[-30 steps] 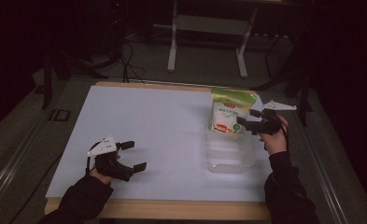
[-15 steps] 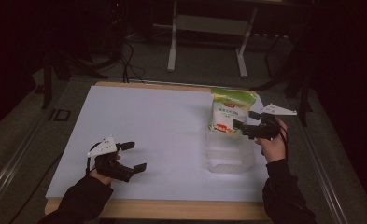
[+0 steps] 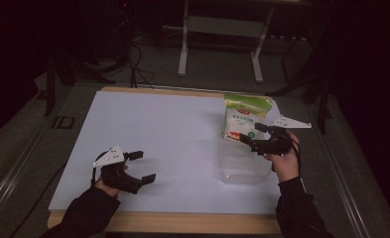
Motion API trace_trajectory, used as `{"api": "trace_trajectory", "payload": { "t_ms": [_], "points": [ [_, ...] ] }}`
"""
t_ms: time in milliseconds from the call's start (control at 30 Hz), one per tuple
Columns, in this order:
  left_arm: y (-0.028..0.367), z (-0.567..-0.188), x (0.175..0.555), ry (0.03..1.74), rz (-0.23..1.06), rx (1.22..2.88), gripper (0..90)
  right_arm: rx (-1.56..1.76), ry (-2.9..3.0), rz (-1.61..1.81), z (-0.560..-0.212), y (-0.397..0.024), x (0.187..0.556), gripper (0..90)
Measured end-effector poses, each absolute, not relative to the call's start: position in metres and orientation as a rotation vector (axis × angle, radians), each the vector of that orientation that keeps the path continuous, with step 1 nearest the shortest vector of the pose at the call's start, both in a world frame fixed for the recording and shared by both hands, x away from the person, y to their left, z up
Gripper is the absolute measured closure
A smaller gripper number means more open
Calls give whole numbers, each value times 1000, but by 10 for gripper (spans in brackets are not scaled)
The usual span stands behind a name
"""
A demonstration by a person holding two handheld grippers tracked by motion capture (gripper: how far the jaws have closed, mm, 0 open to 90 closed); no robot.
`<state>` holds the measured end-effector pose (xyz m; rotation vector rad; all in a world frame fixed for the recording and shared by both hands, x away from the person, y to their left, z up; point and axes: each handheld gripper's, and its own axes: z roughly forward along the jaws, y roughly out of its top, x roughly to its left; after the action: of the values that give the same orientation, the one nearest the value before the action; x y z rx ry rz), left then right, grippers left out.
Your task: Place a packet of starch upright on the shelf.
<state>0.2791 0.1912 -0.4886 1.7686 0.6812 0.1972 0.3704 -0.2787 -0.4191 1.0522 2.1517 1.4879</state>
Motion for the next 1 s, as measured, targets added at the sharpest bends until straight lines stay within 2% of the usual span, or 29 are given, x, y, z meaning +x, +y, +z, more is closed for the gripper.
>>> {"api": "trace_trajectory", "payload": {
  "t_ms": [567,1000],
  "points": [
    [191,-489,278,672,190,1769,7,949,2219,1603,-404,-238,331,140],
    [192,-489,277,668,190,1772,7,880,2279,1613,-415,-216,305,138]
  ]
}}
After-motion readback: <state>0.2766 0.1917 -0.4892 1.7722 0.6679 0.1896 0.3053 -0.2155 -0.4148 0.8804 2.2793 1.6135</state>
